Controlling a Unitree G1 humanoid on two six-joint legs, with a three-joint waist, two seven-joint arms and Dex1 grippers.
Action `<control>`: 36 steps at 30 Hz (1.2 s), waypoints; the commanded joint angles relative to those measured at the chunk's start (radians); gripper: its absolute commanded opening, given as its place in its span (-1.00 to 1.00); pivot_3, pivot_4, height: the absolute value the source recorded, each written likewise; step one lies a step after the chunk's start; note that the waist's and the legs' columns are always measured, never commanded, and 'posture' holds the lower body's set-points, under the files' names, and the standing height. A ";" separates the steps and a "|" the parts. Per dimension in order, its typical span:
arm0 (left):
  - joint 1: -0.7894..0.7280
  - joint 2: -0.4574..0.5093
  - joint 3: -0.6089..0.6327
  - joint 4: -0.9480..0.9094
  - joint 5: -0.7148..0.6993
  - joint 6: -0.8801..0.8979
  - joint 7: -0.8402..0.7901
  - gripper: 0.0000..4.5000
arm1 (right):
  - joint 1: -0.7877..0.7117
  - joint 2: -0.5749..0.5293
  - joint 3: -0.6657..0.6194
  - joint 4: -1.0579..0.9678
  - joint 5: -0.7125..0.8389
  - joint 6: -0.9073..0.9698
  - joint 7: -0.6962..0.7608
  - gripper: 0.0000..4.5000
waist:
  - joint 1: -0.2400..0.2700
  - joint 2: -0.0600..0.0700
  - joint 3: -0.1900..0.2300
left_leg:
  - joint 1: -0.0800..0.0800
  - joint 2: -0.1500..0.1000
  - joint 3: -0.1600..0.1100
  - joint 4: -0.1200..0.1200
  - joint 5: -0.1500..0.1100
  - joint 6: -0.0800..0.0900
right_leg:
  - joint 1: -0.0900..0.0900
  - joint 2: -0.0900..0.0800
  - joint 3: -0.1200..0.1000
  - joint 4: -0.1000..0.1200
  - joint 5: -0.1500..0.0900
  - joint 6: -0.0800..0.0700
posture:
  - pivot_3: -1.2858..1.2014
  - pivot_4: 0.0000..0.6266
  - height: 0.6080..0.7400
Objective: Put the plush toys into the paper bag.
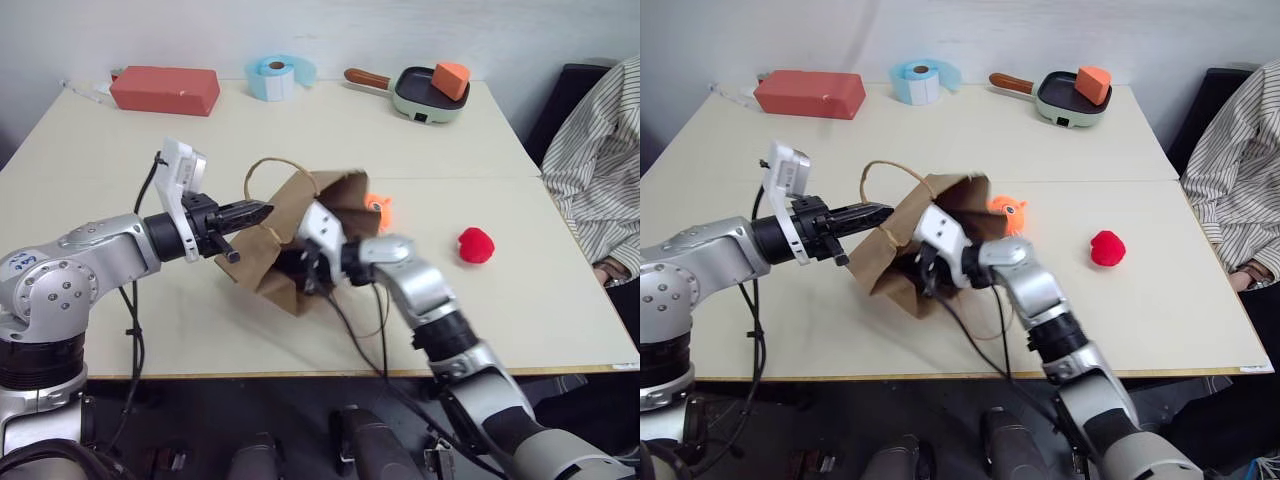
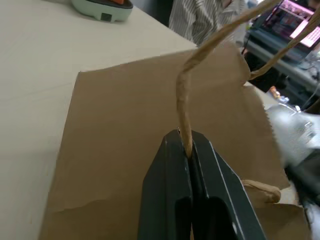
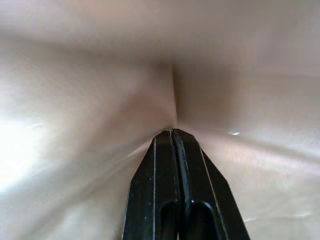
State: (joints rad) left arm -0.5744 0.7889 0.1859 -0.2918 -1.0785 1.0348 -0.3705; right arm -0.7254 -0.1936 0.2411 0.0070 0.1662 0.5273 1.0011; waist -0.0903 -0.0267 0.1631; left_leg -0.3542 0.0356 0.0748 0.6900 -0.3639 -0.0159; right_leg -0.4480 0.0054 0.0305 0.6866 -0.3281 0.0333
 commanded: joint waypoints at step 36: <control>-0.086 0.000 0.081 0.042 0.097 0.054 -0.094 -1.00 | 0.101 -0.314 -0.307 -0.087 0.256 0.102 -0.270 -0.98 | 0.022 0.000 0.001 | 0.000 -0.003 0.000 -0.007 0.001 0.002 | 0.000 -0.002 0.001 -0.009 0.000 0.000 | 0.03 -0.52 1.00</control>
State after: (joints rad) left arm -0.6526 0.7754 0.2340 -0.2373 -0.9930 1.1098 -0.4595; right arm -0.5957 -0.4927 -0.0725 -0.1521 0.4678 0.6903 0.7303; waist -0.0686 -0.0265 0.1637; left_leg -0.3541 0.0326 0.0745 0.6828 -0.3629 -0.0138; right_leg -0.4475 0.0038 0.0314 0.6770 -0.3282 0.0332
